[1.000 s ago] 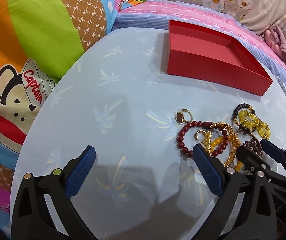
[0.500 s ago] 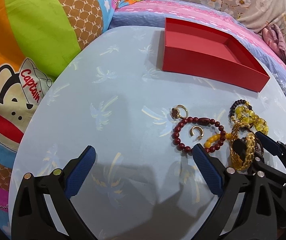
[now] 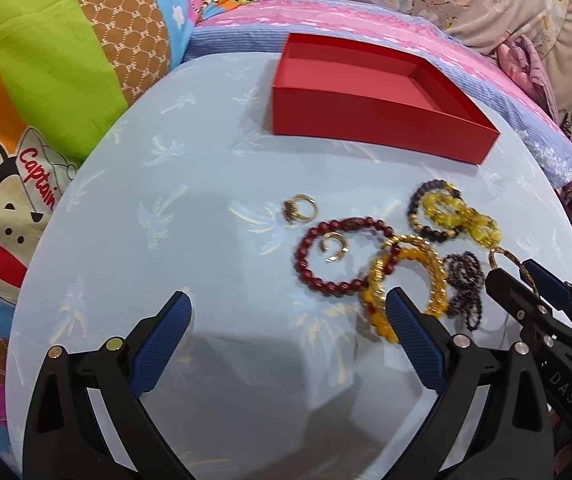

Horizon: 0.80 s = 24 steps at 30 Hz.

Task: Organize jewelry
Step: 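Grasp the rose-gold studded bangle with the right tool while the left tool grasps the gold twisted bangle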

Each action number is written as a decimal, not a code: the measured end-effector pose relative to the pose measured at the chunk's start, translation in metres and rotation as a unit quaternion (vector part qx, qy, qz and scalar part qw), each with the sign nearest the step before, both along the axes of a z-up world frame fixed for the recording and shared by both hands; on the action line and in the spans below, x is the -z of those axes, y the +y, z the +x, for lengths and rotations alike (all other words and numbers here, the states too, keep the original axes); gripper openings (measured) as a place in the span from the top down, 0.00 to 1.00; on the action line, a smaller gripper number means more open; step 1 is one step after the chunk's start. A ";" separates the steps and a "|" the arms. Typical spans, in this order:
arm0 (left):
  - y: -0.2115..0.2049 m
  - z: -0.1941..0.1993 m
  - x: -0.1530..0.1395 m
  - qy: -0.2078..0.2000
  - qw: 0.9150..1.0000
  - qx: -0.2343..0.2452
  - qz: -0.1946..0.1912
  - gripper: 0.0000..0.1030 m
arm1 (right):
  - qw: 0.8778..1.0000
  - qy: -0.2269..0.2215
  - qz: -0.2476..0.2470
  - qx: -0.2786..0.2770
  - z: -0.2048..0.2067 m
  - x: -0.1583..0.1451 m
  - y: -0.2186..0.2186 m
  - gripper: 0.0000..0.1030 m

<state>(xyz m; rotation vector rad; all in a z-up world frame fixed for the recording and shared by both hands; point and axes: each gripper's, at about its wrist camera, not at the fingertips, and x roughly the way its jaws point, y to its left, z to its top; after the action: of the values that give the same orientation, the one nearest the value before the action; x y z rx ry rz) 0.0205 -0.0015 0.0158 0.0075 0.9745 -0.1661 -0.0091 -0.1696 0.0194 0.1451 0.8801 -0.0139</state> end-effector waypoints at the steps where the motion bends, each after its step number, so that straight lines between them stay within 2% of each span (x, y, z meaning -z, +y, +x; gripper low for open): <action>1: -0.004 -0.001 0.000 0.001 1.000 0.005 -0.001 0.09 | 1.000 0.000 0.001 0.007 -0.002 0.000 -0.003 0.49; 7: -0.031 -0.006 0.002 -0.007 1.000 0.028 0.005 0.10 | 1.000 -0.004 0.007 0.030 -0.007 -0.002 -0.018 0.49; 11: -0.041 0.002 0.005 -0.002 1.000 0.023 -0.003 0.10 | 0.999 -0.008 0.010 0.037 -0.007 -0.004 -0.027 0.49; 14: -0.042 0.006 0.009 0.000 1.000 0.015 0.006 0.12 | 0.999 -0.008 0.012 0.035 -0.005 -0.003 -0.030 0.49; 18: -0.033 0.008 0.010 0.004 1.000 0.006 -0.002 0.20 | 0.999 -0.006 0.016 0.031 -0.003 -0.001 -0.029 0.49; 24: -0.026 0.007 0.011 0.005 1.000 0.009 -0.004 0.43 | 0.999 -0.004 0.023 0.024 0.002 0.003 -0.024 0.49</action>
<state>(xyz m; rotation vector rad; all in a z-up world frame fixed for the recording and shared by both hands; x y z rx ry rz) 0.0274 -0.0275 0.0047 0.0072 0.9840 -0.1864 -0.0074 -0.1936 0.0166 0.2086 0.8695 -0.0375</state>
